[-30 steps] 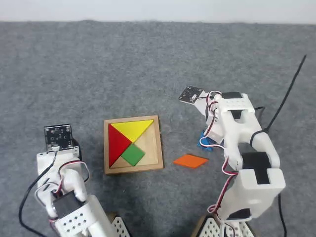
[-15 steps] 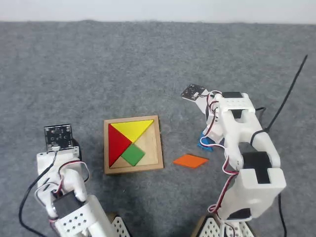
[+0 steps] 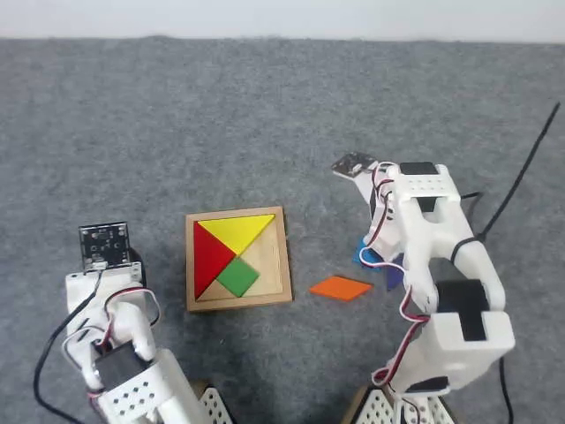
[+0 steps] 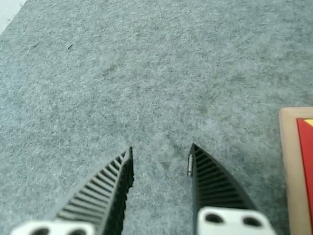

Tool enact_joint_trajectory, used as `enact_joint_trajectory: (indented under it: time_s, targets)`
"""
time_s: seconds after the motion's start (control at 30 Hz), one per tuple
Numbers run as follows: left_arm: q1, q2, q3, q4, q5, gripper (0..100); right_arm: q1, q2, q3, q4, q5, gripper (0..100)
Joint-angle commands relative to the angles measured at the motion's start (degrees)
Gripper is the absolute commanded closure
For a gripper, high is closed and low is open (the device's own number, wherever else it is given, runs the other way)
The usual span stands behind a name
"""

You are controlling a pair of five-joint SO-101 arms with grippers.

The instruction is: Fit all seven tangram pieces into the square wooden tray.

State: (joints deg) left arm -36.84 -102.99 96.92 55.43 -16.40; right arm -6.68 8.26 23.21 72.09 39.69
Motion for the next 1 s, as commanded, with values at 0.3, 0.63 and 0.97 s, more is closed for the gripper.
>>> enact_joint_trajectory:
  time_s: [0.3,0.63,0.97]
  targets:
    - [0.5,-1.3,-0.7,0.4,-0.4,82,6.5,-3.6,1.4,4.6,-3.8,74.9]
    - [0.5,-1.3,-0.7,0.4,-0.4,82,2.2,-3.6,4.1,-1.8,-14.3,76.4]
    - [0.5,-1.3,-0.7,0.7,-0.6,82,2.0,0.4,4.0,-7.5,-17.7,80.9]
